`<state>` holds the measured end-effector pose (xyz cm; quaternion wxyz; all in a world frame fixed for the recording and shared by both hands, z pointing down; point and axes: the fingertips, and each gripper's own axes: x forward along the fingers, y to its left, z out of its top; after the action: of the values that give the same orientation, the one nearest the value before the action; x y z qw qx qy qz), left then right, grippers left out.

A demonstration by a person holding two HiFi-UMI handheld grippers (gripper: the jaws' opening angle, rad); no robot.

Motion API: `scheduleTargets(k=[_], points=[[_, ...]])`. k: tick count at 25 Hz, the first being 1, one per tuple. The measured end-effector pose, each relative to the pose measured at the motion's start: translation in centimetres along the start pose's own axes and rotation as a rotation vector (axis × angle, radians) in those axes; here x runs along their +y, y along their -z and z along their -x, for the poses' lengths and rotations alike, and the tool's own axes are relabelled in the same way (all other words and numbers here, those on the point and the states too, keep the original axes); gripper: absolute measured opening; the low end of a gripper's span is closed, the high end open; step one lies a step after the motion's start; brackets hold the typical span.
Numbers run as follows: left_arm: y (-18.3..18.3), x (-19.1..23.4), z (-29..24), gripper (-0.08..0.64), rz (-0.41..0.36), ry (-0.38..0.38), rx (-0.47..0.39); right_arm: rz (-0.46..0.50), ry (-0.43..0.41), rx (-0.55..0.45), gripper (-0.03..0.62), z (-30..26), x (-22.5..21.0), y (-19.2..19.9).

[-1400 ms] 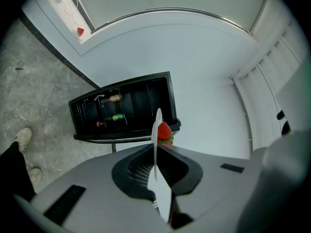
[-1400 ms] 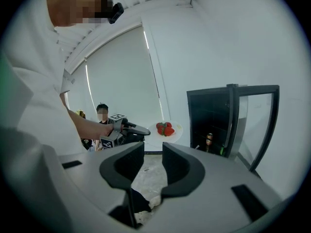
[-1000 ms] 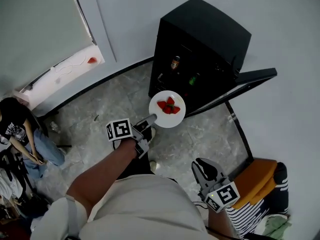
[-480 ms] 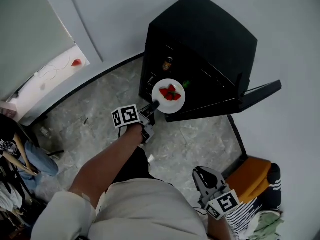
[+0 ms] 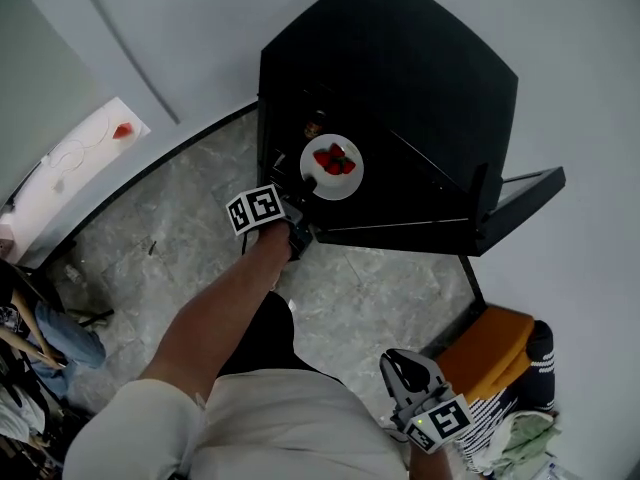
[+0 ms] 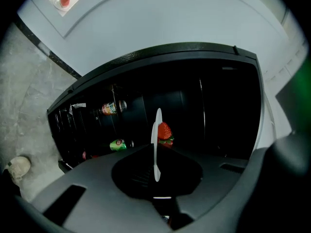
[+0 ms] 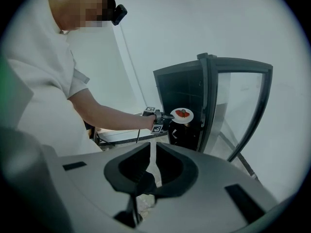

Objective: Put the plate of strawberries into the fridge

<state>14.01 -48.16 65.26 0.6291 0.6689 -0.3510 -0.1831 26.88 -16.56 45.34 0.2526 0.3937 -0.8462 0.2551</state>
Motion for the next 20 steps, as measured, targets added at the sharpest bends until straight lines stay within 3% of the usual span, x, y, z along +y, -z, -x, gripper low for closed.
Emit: scheduleTargets(k=[14, 20], points=[[-1.8, 3.0, -7.1, 0.025, -0.017, -0.091, 0.002, -0.06, 0.032, 0.056, 0.049, -0.8, -2.2, 0.7], [-2.6, 3.5, -8.0, 0.026, -0.106, -0.158, -0.004, -0.067, 0.035, 0.059, 0.049, -1.0, -2.6, 0.7]])
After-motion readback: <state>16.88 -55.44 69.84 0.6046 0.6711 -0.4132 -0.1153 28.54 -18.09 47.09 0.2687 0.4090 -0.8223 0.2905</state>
